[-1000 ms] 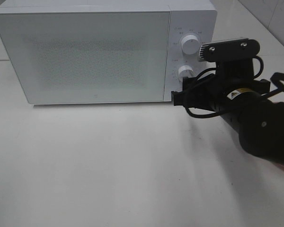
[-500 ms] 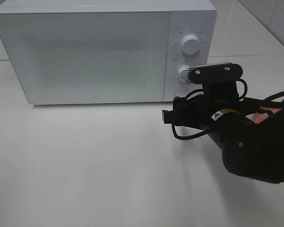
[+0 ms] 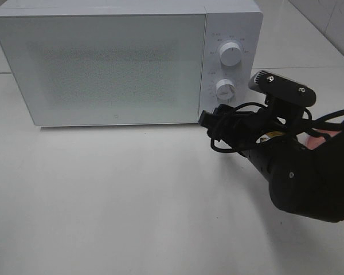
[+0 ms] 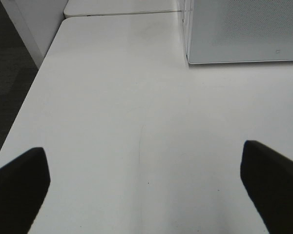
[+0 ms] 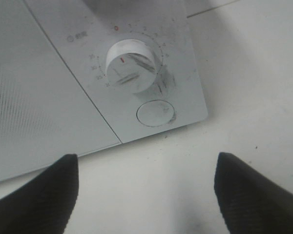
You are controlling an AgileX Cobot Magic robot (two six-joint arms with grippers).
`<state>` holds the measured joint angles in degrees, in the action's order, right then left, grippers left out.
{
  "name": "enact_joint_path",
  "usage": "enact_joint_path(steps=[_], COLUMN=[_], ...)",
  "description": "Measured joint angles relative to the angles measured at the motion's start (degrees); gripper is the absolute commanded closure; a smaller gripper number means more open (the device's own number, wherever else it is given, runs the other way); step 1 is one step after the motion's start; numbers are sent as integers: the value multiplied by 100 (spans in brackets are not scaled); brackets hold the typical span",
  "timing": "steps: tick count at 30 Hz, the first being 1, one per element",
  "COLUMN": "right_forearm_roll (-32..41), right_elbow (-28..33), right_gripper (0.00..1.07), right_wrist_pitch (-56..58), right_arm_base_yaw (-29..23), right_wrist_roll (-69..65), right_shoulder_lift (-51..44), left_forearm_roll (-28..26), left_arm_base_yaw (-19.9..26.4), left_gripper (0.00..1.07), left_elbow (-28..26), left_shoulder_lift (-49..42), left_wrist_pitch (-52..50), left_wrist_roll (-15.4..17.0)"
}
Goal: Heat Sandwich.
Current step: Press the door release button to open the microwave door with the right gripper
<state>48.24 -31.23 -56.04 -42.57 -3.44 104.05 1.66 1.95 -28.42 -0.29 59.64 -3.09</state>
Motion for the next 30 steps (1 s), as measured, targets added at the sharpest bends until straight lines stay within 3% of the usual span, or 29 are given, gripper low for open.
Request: enact_joint_path(steps=[11,16,20,21,23,24,25,26,29,30], right_forearm_roll=[0,0,0,0,0,0,0,0,6,6], right_elbow=[0,0,0,0,0,0,0,0,0,0], right_gripper=[36,41,59,59,69,76,90,90,107,107], right_wrist_pitch=[6,6,6,6,6,6,6,6,6,6], right_arm_base_yaw=[0,0,0,0,0,0,0,0,0,0], right_wrist_roll=[-4120,-4876,-6085,-6085,-6280,-6331,-6417,-6417,-6440,-6440], right_shoulder_lift=[0,0,0,0,0,0,0,0,0,0], left_forearm_roll=[0,0,0,0,0,0,0,0,0,0], left_arm_base_yaw=[0,0,0,0,0,0,0,0,0,0], left_gripper=[7,7,7,7,7,7,7,7,7,7], left_elbow=[0,0,0,0,0,0,0,0,0,0], left_shoulder_lift=[0,0,0,0,0,0,0,0,0,0], left_wrist_pitch=[0,0,0,0,0,0,0,0,0,0], left_wrist_roll=[0,0,0,0,0,0,0,0,0,0])
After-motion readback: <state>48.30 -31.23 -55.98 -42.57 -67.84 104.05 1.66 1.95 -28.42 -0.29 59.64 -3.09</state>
